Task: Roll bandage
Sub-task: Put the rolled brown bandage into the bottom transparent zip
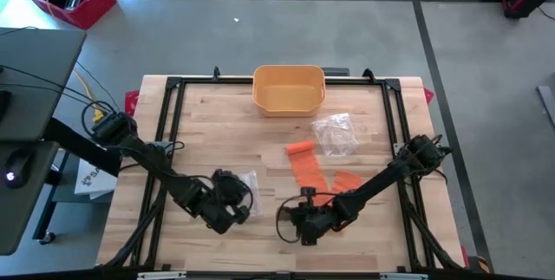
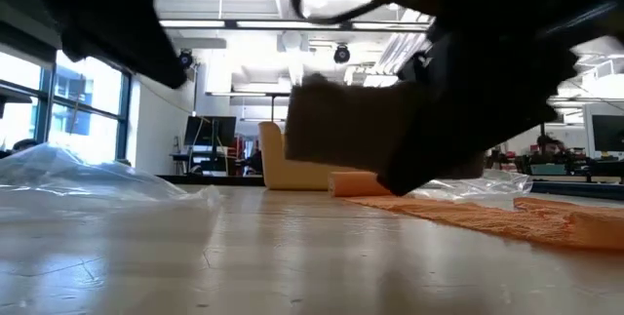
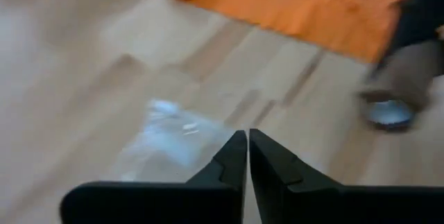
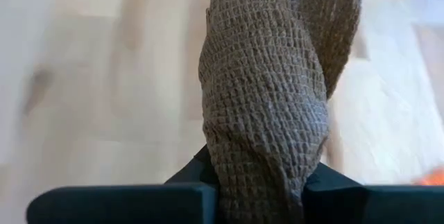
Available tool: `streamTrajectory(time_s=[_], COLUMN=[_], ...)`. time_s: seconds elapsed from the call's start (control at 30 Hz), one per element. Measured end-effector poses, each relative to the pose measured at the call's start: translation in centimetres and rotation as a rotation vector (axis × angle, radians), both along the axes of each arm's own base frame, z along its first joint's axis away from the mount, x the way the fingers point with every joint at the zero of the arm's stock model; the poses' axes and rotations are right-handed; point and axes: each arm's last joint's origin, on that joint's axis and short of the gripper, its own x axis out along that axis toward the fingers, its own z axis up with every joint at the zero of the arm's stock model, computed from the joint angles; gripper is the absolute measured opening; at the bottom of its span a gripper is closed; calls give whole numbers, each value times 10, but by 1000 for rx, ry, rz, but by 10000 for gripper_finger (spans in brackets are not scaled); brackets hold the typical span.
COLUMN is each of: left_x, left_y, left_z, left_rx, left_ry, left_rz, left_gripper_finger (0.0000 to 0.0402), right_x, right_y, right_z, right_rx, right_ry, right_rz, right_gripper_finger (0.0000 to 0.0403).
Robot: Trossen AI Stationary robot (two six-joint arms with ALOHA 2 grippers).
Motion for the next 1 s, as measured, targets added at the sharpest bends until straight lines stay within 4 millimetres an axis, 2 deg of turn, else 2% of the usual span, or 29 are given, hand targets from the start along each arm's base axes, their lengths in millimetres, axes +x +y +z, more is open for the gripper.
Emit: streamTrajectory(time_s=[0.17,0.23,0.33,0.43,0.57,0.63,0.7,0.8,0.87,1.0], left_x=[24,36,46,54,61,58,55,44,36,12], left_y=[1,9,22,31,26,10,-7,-27,-42,-67], left_z=[-24,-39,-68,-79,-62,-42,-12,20,29,34], left_rx=[-96,-131,-67,-70,-111,-86,-46,7,2,-144], left_ry=[-114,-63,71,181,376,514,593,629,585,486], left_rz=[-2,1,-36,-120,-337,-464,-528,-467,-355,-97], left_gripper_finger=[71,93,112,114,107,102,97,95,96,113], right_x=[-13,-21,-30,-34,-38,-38,-37,-32,-27,-16], right_y=[-2,1,9,15,21,23,22,18,14,9], right_z=[-4,-5,-6,-6,-5,-5,-4,-3,-2,0], right_rx=[-55,-79,-101,-100,-94,-108,-134,-150,-160,-177], right_ry=[61,90,102,97,78,55,31,17,7,-35], right_rz=[-116,-134,-135,-123,-123,-126,-126,-120,-108,-69], right_gripper_finger=[54,53,54,54,54,54,54,54,54,54])
